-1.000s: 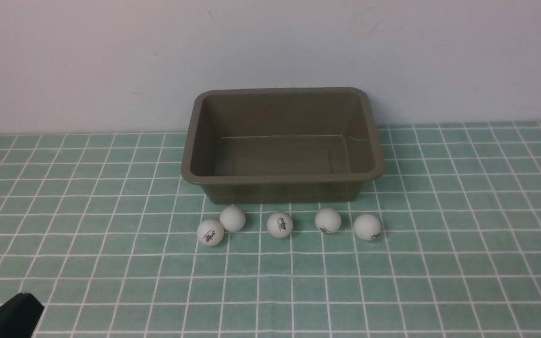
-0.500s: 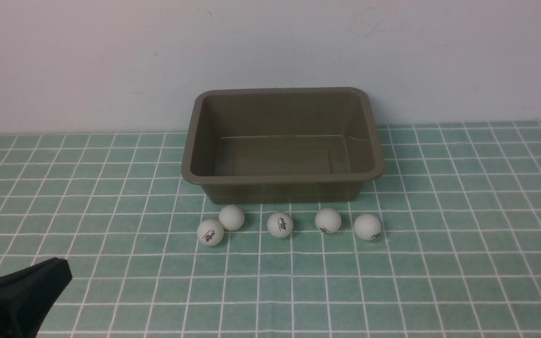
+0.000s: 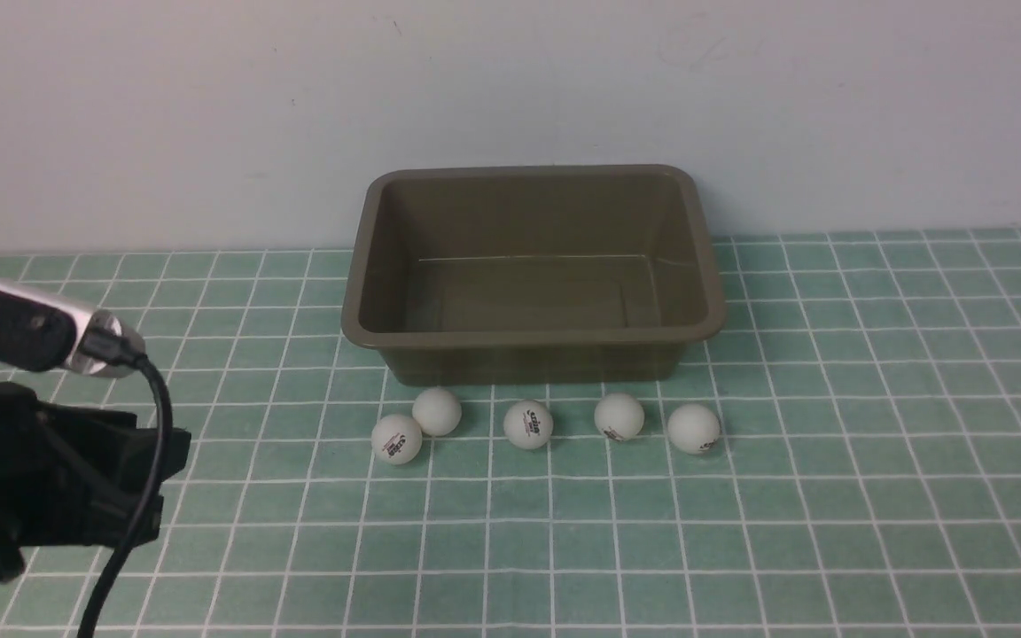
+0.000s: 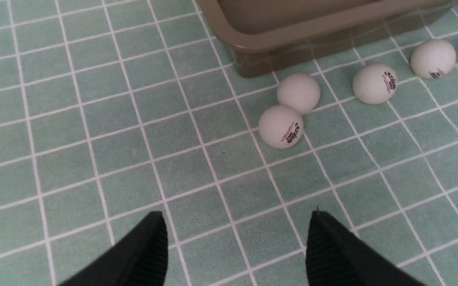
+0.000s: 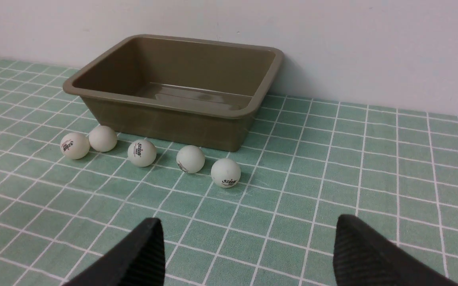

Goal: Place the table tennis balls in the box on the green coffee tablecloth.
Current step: 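Reach for and grasp a ping pong ball on the table beside the basket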

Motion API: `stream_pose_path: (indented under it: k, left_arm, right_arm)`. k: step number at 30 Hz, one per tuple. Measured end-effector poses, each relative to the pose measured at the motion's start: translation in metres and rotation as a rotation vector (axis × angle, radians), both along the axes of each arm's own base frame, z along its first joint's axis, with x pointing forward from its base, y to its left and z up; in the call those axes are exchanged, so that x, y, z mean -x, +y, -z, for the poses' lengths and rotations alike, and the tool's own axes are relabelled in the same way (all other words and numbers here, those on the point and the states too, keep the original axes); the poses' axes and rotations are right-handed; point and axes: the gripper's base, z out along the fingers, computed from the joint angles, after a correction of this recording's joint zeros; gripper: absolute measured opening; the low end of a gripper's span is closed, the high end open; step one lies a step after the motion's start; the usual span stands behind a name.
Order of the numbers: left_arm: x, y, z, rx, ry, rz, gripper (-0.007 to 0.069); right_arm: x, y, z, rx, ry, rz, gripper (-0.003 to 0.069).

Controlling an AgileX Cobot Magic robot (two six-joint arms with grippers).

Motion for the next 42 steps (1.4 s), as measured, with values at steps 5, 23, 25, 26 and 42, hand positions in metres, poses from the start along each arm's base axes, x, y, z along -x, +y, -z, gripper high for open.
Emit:
stream_pose_path:
  k: [5, 23, 25, 26, 42]
  left_arm:
    - [-0.022, -0.013, 0.001, 0.016, 0.048, 0.094, 0.0433]
    - [-0.127, -0.082, 0.074, -0.071, 0.269, 0.321, 0.0321]
    - [-0.137, -0.084, 0.084, -0.072, 0.294, 0.325, 0.0321]
    - [-0.14, -0.085, 0.089, -0.073, 0.304, 0.326, 0.0321]
    - [-0.162, -0.087, 0.12, -0.137, 0.327, 0.35, 0.0321]
  right_arm:
    - [-0.007, 0.002, -0.001, 0.025, 0.03, -0.034, 0.0513]
    - [-0.01, 0.002, -0.001, 0.034, 0.04, -0.041, 0.0513]
    - [-0.01, 0.002, -0.001, 0.034, 0.04, -0.041, 0.0513]
    - [-0.01, 0.002, -0.001, 0.034, 0.04, -0.041, 0.0513]
    - [-0.01, 0.002, -0.001, 0.033, 0.034, -0.038, 0.0513]
